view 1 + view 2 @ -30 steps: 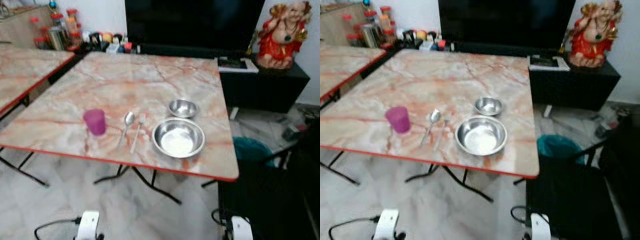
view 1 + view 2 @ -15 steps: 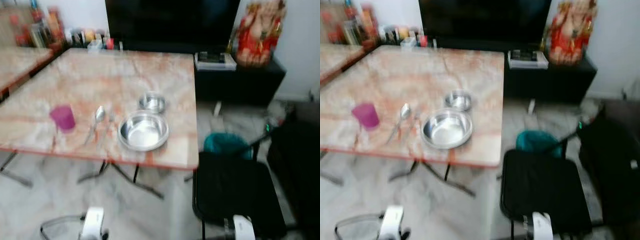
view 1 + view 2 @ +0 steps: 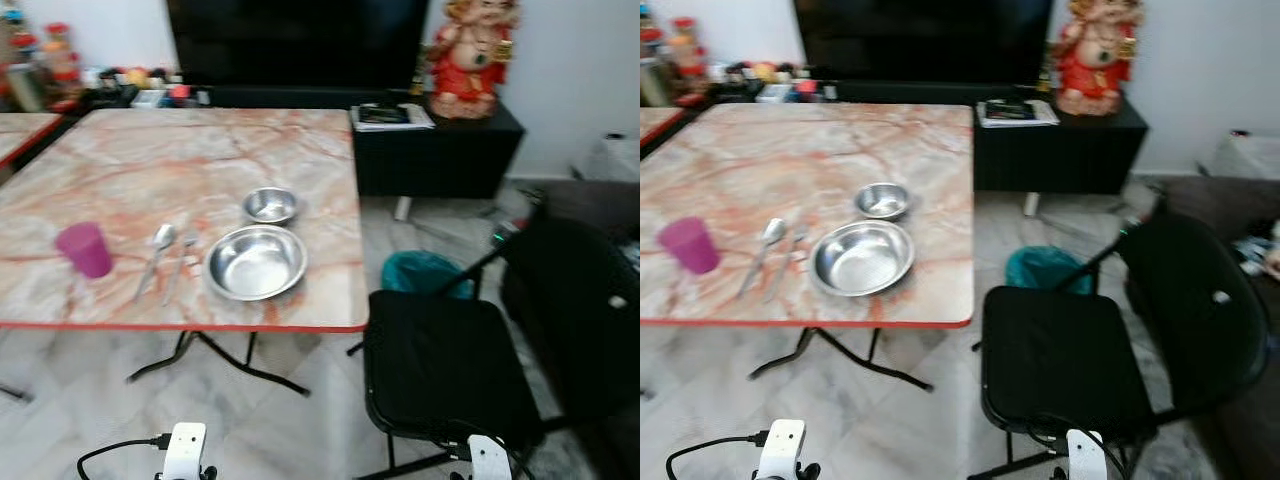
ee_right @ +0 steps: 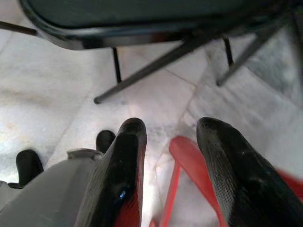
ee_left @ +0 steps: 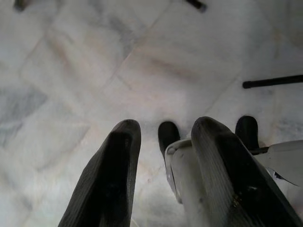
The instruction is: Setting the table
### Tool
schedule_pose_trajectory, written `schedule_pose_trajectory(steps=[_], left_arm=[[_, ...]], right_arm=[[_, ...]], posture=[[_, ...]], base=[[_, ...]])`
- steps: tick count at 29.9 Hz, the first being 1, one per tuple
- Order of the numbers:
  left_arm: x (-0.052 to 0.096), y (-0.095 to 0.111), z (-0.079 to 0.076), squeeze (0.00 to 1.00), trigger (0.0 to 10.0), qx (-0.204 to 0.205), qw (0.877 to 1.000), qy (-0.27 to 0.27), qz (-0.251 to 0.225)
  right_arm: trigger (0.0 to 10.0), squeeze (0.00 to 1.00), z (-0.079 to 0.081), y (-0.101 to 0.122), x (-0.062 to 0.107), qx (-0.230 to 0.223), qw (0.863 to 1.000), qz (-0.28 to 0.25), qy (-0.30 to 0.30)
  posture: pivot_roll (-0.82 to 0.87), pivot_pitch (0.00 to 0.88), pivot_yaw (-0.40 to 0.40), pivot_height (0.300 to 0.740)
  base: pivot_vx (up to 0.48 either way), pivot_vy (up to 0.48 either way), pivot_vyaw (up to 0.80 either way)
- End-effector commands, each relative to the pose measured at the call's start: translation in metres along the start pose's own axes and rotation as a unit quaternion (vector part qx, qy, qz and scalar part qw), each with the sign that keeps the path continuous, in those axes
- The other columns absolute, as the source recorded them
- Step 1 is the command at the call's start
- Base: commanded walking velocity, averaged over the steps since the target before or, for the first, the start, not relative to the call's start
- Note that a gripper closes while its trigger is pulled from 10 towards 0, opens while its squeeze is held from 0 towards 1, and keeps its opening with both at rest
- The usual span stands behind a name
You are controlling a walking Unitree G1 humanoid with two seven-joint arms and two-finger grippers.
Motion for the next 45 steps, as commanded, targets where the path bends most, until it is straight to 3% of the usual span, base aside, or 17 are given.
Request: schedule_pose_trajectory(steps=[1,14,23,37,45], left_arm=[[0.000,0.000,0.001,0.00,10.0,0.005,1.000,0.001,0.001],[0.000,0.001,0.002,0.00,10.0,-0.003,1.000,0.004,-0.001],[0.002,0.014,0.015,0.00,10.0,-0.026,0.996,0.062,-0.050],[0.005,0.030,0.017,0.00,10.0,-0.086,0.988,0.083,-0.099],[0.006,0.031,0.016,0.00,10.0,-0.086,0.987,0.083,-0.106]], right_arm=[[10.0,0.00,0.001,0.003,0.000,0.005,1.000,-0.002,0.003],[10.0,0.00,0.002,0.004,0.000,0.005,1.000,-0.007,0.005],[10.0,0.00,0.002,0.004,0.000,0.005,1.000,-0.007,0.003],[10.0,0.00,0.000,0.004,0.000,0.004,1.000,-0.008,0.002],[10.0,0.00,0.000,0.004,0.000,0.008,1.000,-0.007,0.003]], posture=[[0.03,0.000,-0.037,0.740],[0.03,0.000,-0.039,0.740],[0.04,0.000,-0.028,0.740],[0.04,0.000,-0.027,0.740],[0.04,0.000,-0.027,0.740]], base=[[0.000,0.000,-0.72],[0.000,0.000,-0.08],[0.000,0.000,0.00],[0.000,0.000,0.00],[0.000,0.000,0.00]])
Point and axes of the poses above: a point about 5 cm out from each wrist's last joint towards the gripper, its own x axis pointing back from the gripper into the wrist, its own y axis along the axis of the wrist's last joint, z = x × y, the point moved 5 cm from there along -x, pointing out of the wrist towards the gripper, and after that the axes turned 15 degrees about -x, right-handed, at the moved point
